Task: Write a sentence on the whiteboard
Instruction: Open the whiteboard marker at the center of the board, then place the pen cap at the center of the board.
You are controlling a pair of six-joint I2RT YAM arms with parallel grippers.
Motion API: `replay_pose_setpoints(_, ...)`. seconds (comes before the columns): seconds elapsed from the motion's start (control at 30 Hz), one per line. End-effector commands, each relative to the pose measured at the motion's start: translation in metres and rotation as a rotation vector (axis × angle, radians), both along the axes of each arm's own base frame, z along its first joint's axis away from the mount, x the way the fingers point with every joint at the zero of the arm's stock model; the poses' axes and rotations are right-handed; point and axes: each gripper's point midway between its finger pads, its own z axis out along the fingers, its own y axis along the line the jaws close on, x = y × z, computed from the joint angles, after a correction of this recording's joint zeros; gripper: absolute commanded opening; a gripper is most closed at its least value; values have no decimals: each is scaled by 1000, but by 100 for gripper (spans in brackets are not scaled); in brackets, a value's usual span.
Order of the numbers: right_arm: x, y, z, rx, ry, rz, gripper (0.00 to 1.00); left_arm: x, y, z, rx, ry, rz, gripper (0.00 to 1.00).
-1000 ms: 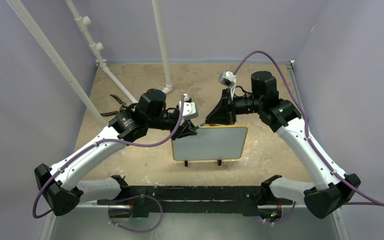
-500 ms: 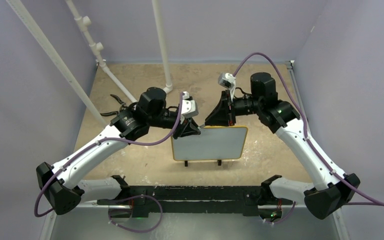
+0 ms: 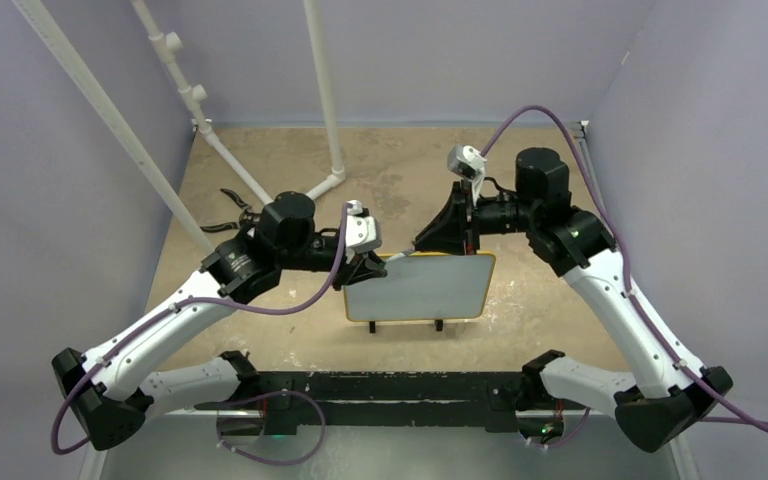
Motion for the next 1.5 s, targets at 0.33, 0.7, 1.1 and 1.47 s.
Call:
replay_pose_setpoints(0.33,-27,-25,74,79,-229,-55,0,12,42,3,33,-69,210,0)
replay_pose_setpoints(0.7,23,-48,97,190,-279,-468,0,102,76,43,-129,3,792,0)
replay_pose_setpoints(1.1,55,-68,85,263,-260,-703,0,156,190,-62,-89,226,1413,0)
replay_pose_setpoints(1.47,48,-73,80,314,-329,-705,0,116,199,-206,-31,525,1549,0)
